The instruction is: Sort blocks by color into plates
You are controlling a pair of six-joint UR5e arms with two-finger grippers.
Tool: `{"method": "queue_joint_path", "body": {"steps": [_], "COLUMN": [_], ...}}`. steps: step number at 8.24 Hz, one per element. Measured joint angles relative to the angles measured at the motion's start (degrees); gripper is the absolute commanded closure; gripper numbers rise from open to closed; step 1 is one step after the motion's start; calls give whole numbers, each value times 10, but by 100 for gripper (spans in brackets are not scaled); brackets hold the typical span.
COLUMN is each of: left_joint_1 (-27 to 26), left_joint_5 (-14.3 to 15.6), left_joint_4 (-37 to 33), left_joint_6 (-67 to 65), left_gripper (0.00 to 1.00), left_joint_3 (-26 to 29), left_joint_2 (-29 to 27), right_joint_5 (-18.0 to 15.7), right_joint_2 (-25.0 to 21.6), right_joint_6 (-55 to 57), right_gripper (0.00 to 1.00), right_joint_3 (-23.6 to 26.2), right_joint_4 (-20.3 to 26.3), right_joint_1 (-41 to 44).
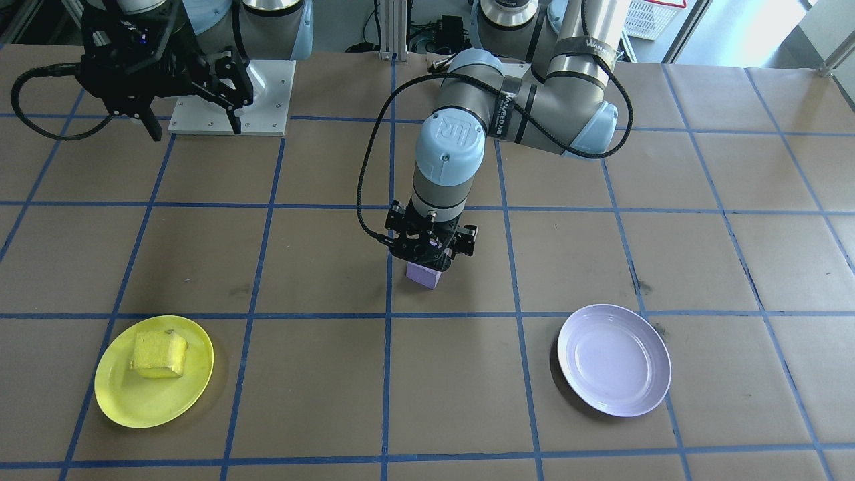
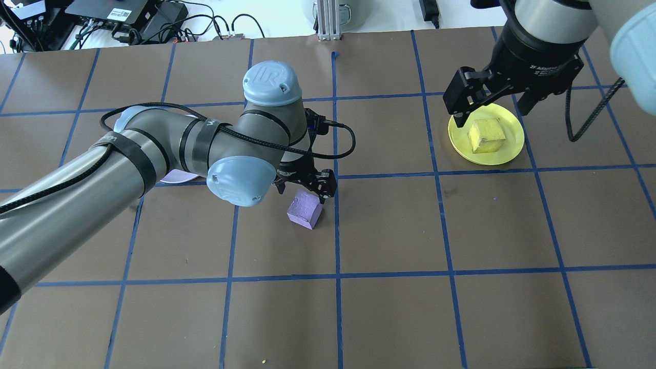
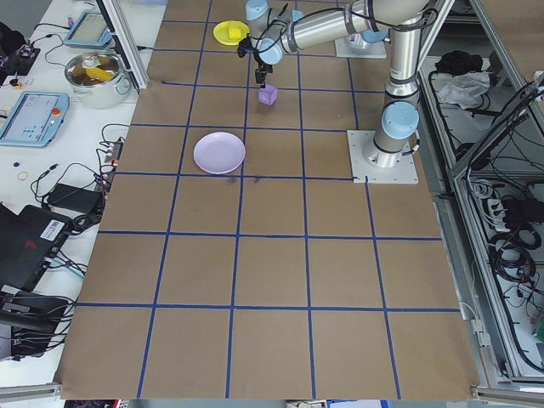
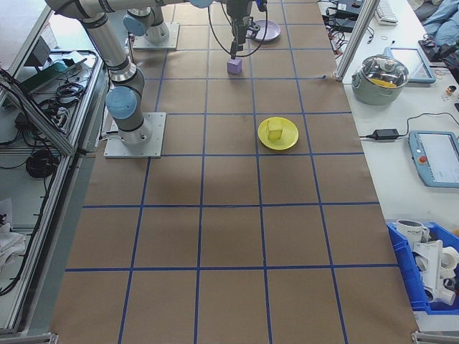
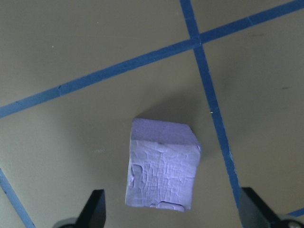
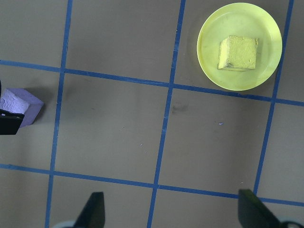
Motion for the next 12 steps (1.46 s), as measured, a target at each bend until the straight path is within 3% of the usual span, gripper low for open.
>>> {"method": "queue_joint_path", "body": {"steps": [7, 8, 9, 12], "left_joint_1": [-2, -2, -2, -2], "left_joint_5": [8, 6, 5, 4], "left_joint_4": [6, 6, 6, 5], "left_joint_6": [3, 1, 1, 2], "left_gripper": [0, 33, 99, 100], "left_joint_3": [-3, -3, -2, 0], "left_joint_2": [-50, -57, -63, -63], "right_joint_5": [-2, -1, 0, 3], "right_joint_2": [-4, -4, -4, -3], "right_joint_6": [-7, -7, -7, -7], "right_gripper": [0, 0, 0, 0], "right_joint_3": [3, 3, 3, 3], "right_joint_4": [-2, -2, -2, -2], "right_joint_1": [-3, -3, -3, -2]}}
